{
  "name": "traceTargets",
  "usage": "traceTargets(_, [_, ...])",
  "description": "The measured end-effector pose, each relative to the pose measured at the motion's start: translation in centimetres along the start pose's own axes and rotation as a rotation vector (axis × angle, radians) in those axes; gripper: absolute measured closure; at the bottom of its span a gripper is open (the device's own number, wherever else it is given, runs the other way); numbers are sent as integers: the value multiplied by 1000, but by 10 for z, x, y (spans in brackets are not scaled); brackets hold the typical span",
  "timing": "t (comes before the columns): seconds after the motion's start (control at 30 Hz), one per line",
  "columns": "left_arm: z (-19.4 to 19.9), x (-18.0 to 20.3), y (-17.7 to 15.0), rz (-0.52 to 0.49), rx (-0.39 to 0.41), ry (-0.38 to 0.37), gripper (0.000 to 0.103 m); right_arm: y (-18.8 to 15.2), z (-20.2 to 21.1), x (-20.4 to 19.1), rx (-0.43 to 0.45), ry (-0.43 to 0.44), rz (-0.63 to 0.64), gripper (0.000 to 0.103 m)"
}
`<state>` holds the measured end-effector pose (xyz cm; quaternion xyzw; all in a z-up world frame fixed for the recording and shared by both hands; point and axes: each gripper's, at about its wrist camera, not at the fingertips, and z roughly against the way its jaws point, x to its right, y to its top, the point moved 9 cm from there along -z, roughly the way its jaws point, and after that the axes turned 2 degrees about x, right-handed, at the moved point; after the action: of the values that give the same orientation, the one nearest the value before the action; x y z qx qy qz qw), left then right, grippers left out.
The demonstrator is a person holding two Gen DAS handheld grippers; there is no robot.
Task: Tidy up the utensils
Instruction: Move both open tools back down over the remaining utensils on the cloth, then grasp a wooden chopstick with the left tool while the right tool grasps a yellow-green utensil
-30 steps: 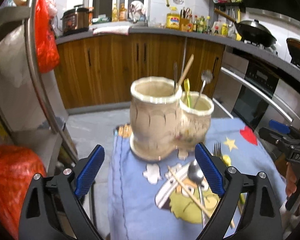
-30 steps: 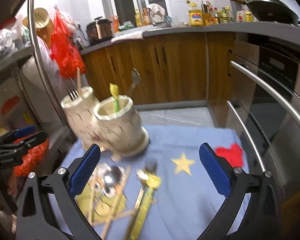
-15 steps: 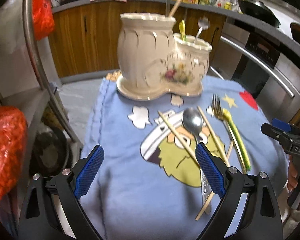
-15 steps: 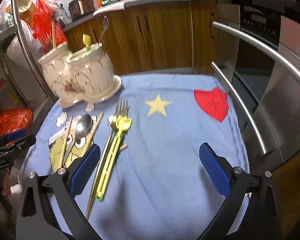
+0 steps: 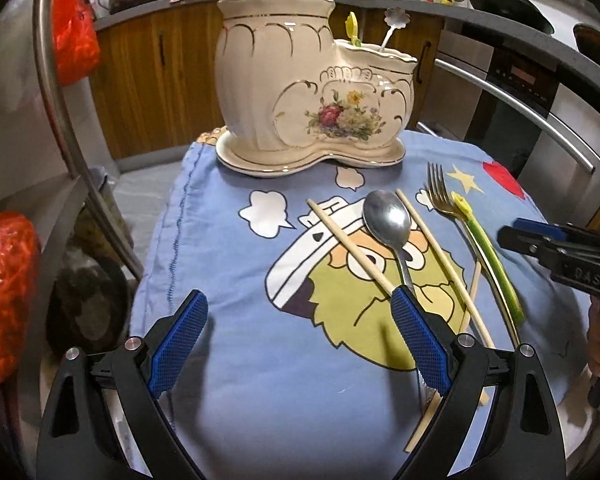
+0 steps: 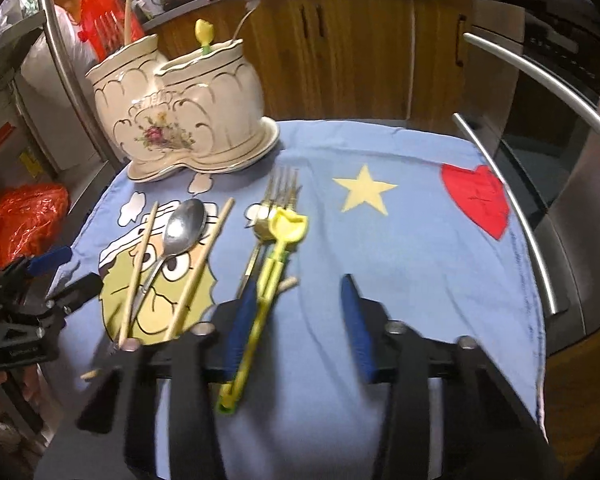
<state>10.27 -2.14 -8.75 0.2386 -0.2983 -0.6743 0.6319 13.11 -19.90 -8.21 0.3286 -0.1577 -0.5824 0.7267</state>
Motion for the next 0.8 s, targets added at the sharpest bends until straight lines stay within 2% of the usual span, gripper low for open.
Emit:
traceTargets(0.17, [-3,-1,-1,4,-1,-11,11,5,-8,-10,-17,21,2,84])
traceTargets(0.43, [-5,-2,-1,15,-7,-31,11,6,-24,-11,-55,13,-28,86])
traceTargets(0.53, [-6,-1,-1,17,-11,-36,11,8,-26,-11,-51,17,-31,87])
traceTargets(0.6, [-6,2,1,23,-15,-50,11,9,-26,-10,-47,17,-38,92])
traceTargets(0.8, [-9,18,4,17,-42,-68,12,12,-15,-1,4,38,-80,93])
